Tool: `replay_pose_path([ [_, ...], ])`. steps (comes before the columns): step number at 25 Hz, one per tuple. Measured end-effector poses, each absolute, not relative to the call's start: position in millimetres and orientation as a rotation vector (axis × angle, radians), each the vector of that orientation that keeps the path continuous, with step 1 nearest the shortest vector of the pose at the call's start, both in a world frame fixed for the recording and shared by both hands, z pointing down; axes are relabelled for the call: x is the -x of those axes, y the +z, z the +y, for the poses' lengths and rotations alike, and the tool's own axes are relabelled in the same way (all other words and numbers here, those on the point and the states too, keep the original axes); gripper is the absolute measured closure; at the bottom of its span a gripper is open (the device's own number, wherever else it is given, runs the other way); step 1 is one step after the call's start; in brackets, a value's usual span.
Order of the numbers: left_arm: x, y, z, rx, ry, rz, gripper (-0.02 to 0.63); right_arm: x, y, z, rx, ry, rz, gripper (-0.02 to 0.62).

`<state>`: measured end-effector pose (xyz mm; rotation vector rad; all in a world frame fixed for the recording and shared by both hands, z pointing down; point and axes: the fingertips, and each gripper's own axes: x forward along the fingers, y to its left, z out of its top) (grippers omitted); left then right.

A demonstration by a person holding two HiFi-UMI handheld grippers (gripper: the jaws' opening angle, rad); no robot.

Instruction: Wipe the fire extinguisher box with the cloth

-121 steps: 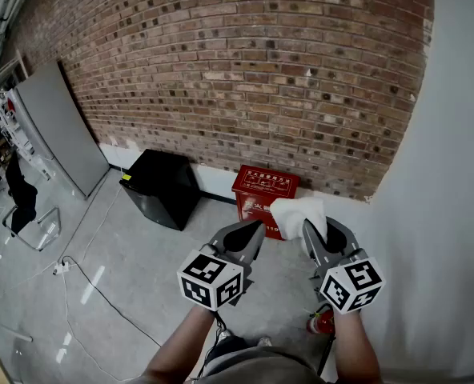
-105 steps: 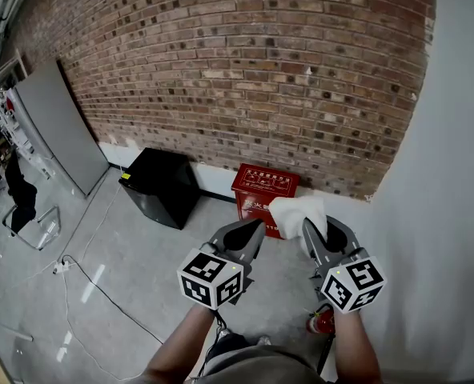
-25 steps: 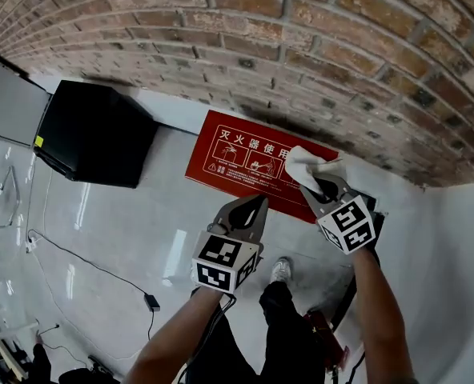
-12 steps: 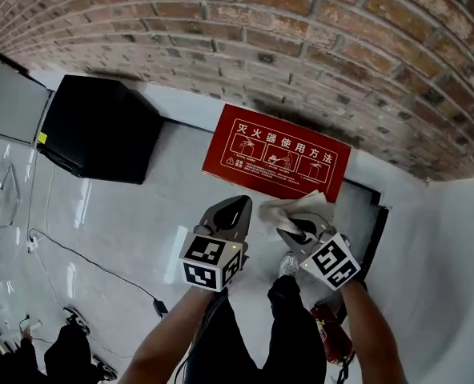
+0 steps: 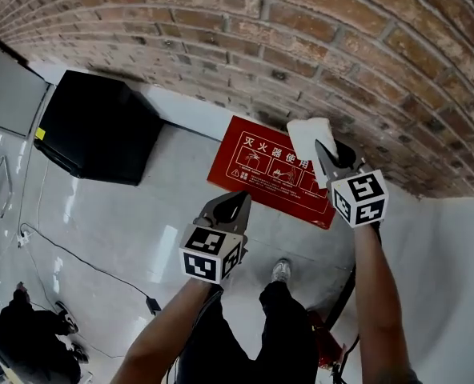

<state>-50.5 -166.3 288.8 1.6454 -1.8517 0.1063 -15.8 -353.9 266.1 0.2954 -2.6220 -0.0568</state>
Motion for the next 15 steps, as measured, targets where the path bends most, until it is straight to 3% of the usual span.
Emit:
replay_pose_path([
  [6,56.9,305.3,-168.4,-1.64,0.15,-1.833,0.606,42.6,345.6,-354.2,-0.235,0.011,-2.49,0.506],
  [15,63.4,323.0,-143.7,-1.608,0.186,-1.817,0.606,35.8,363.6,-263.9,-0.04,0.046,-2.438,0.509],
])
